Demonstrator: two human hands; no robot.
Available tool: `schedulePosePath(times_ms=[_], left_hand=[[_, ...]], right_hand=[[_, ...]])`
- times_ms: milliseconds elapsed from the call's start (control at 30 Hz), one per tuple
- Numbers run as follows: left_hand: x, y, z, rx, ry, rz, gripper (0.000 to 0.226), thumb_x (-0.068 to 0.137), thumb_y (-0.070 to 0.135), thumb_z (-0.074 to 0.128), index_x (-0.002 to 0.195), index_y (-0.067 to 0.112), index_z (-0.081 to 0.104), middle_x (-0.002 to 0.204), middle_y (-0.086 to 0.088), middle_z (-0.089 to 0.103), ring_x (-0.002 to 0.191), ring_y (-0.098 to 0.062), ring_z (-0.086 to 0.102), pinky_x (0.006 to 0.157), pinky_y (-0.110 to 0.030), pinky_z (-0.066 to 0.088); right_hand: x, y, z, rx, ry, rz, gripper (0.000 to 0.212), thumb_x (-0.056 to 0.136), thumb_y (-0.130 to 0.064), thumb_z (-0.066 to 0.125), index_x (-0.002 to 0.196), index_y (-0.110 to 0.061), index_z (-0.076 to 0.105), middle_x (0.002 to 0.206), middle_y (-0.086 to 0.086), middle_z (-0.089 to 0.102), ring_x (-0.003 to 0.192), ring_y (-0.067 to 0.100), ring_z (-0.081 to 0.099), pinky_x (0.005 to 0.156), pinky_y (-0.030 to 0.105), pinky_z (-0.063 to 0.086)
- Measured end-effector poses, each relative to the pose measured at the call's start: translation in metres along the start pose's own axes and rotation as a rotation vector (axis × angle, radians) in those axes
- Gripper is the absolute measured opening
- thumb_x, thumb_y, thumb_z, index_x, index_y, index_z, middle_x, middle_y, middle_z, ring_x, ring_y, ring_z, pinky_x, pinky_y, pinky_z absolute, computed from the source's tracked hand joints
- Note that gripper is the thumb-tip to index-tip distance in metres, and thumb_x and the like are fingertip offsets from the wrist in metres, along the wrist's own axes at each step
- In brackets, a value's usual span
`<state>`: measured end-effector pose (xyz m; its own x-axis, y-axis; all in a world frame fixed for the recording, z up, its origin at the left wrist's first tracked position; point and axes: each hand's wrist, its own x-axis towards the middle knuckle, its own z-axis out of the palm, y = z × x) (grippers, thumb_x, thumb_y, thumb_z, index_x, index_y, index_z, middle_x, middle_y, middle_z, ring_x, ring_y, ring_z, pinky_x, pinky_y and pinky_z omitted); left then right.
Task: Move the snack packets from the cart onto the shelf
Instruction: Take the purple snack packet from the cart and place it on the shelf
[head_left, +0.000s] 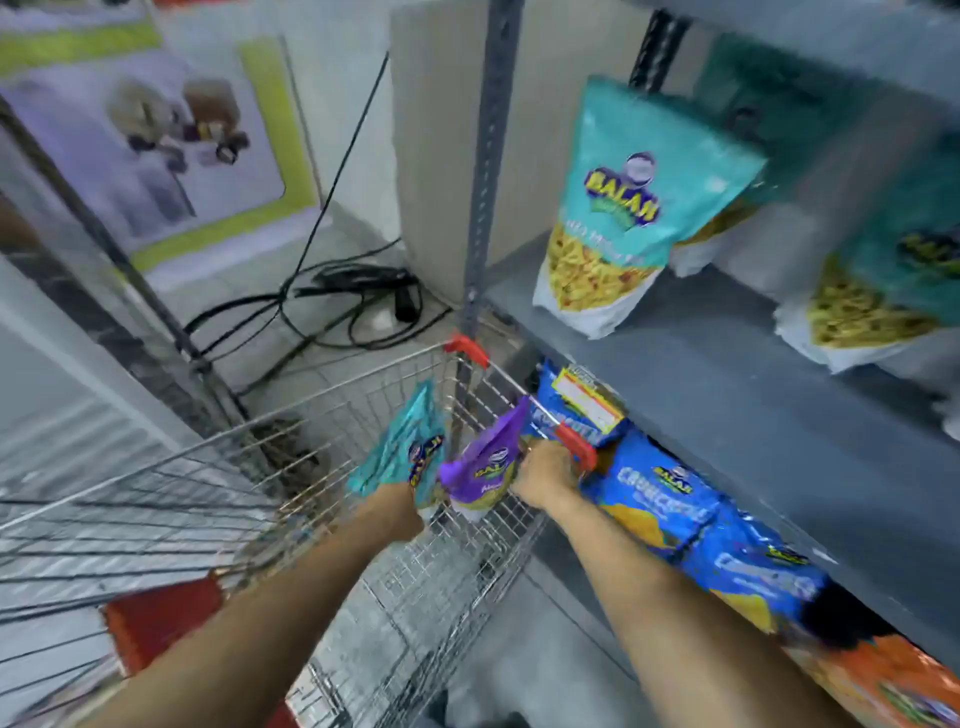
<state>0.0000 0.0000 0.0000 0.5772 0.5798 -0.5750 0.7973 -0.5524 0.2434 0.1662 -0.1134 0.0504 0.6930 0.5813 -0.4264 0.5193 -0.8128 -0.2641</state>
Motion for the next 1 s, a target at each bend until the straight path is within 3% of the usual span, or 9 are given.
schedulePosePath(times_ms=[167,267,400,467,533,633,733,867,1000], left_hand=[[0.034,0.012,0.058,-0.665,-0.013,0.027,0.062,0.077,0.016,0.080,0.131,0.003,0.053,0.127,-0.019,0.063,0.116,-0.028,0.060,0.085,-0.016,0.044],[0.053,0.028,0.085,-1.026,0.148,0.027,0.063,0.074,0.009,0.082,0.130,0.002,0.054,0.127,-0.009,0.061,0.114,-0.019,0.054,0.097,-0.029,0.048],[0.076,0.051,0.102,-1.291,0.262,-0.073,0.040,0.085,0.022,0.074,0.121,0.008,0.062,0.106,-0.010,0.070,0.086,-0.002,0.060,0.070,-0.007,0.049],[0.086,0.060,0.104,-1.399,0.329,-0.104,0.033,0.091,0.025,0.066,0.118,0.007,0.063,0.111,-0.011,0.070,0.085,0.002,0.065,0.081,-0.012,0.050],[0.094,0.065,0.103,-1.440,0.376,-0.237,0.038,0.095,0.033,0.058,0.117,0.002,0.062,0.116,-0.020,0.070,0.104,-0.022,0.066,0.097,-0.031,0.048],[0.099,0.060,0.099,-1.463,0.455,-0.353,0.047,0.097,0.040,0.053,0.098,-0.005,0.066,0.099,-0.030,0.071,0.098,-0.038,0.067,0.075,-0.031,0.047],[0.088,0.036,0.074,-1.254,0.475,-0.356,0.064,0.095,0.055,0.046,0.077,-0.003,0.065,0.078,-0.027,0.070,0.078,-0.038,0.067,0.067,-0.038,0.049],[0.068,0.002,0.020,-1.004,0.376,-0.214,0.073,0.087,0.071,0.042,0.078,0.004,0.069,0.082,-0.014,0.074,0.080,-0.031,0.070,0.079,-0.040,0.054],[0.038,-0.009,-0.048,-1.094,0.258,-0.060,0.059,0.084,0.070,0.049,0.088,0.016,0.073,0.092,-0.007,0.078,0.076,-0.019,0.074,0.072,-0.028,0.057]], right_hand=[[0.068,0.012,0.043,-0.060,-0.203,-0.084,0.039,0.090,-0.024,0.067,0.126,-0.008,0.066,0.131,0.014,0.066,0.121,0.030,0.061,0.095,0.032,0.049],[0.103,0.015,0.066,-0.153,-0.266,-0.105,0.049,0.093,-0.028,0.064,0.137,-0.009,0.058,0.141,0.014,0.059,0.129,0.030,0.056,0.102,0.034,0.044],[0.126,0.025,0.087,-0.164,-0.291,-0.120,0.081,0.081,-0.037,0.079,0.148,-0.009,0.044,0.154,0.014,0.046,0.142,0.029,0.042,0.115,0.034,0.031],[0.134,0.031,0.093,-0.025,-0.287,-0.069,0.077,0.071,-0.023,0.087,0.139,-0.008,0.054,0.141,0.012,0.060,0.129,0.025,0.056,0.103,0.029,0.042],[0.143,0.036,0.097,0.128,-0.270,-0.029,0.058,0.066,-0.008,0.086,0.120,-0.010,0.066,0.117,0.008,0.071,0.108,0.023,0.067,0.086,0.027,0.049],[0.147,0.041,0.093,0.293,-0.307,-0.027,0.058,0.064,0.001,0.087,0.117,-0.008,0.066,0.113,0.007,0.073,0.104,0.022,0.067,0.094,0.034,0.054],[0.144,0.043,0.073,0.357,-0.420,-0.118,0.061,0.063,-0.014,0.093,0.116,-0.002,0.064,0.121,0.013,0.071,0.111,0.028,0.067,0.106,0.044,0.049],[0.118,0.027,0.027,0.620,-0.604,-0.191,0.105,0.045,-0.051,0.094,0.135,-0.023,0.049,0.131,-0.005,0.068,0.122,0.016,0.063,0.103,0.038,0.048],[0.076,0.003,0.000,0.876,-0.672,-0.209,0.068,0.057,-0.056,0.079,0.118,-0.028,0.066,0.119,-0.007,0.074,0.118,0.017,0.063,0.109,0.047,0.038]])
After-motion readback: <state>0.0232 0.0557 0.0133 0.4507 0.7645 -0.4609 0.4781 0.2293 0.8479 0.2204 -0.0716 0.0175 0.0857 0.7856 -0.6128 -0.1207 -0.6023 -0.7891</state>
